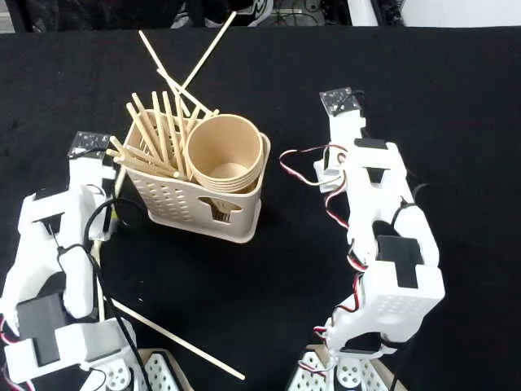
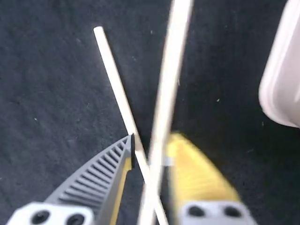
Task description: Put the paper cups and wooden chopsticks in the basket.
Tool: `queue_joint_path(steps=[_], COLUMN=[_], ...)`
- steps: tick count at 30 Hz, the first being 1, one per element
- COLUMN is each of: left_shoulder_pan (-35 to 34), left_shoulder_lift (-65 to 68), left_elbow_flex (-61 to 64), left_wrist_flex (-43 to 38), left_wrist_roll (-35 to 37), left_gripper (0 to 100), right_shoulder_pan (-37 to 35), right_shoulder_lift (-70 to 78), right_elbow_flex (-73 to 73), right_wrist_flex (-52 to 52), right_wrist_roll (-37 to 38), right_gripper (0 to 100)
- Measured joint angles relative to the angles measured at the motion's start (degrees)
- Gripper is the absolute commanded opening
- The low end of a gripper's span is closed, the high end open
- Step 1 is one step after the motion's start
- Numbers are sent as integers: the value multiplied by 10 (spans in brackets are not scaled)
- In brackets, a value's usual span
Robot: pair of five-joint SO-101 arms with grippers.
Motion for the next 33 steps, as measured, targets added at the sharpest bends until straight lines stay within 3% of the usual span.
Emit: queue_joint_path(steps=[6,12,17,22,28,33], left_shoulder_pan=[11,9,-11,-11,-4,62], left_shoulder_lift=[0,-19,-130,-316,-588,-699], left_elbow_flex=[-8,-73,-122,-124,-57,26], left_wrist_flex=[34,149,239,251,129,-91], left_wrist_roll=[0,1,48,135,218,259], left_gripper=[28,28,28,28,28,29], right_shoulder_pan=[0,0,0,0,0,0], right_shoulder_lift=[0,0,0,0,0,0], right_elbow_flex=[0,0,0,0,0,0], right_wrist_flex=[0,0,0,0,0,0], right_wrist_roll=[0,0,0,0,0,0], right_gripper=[12,12,12,12,12,12])
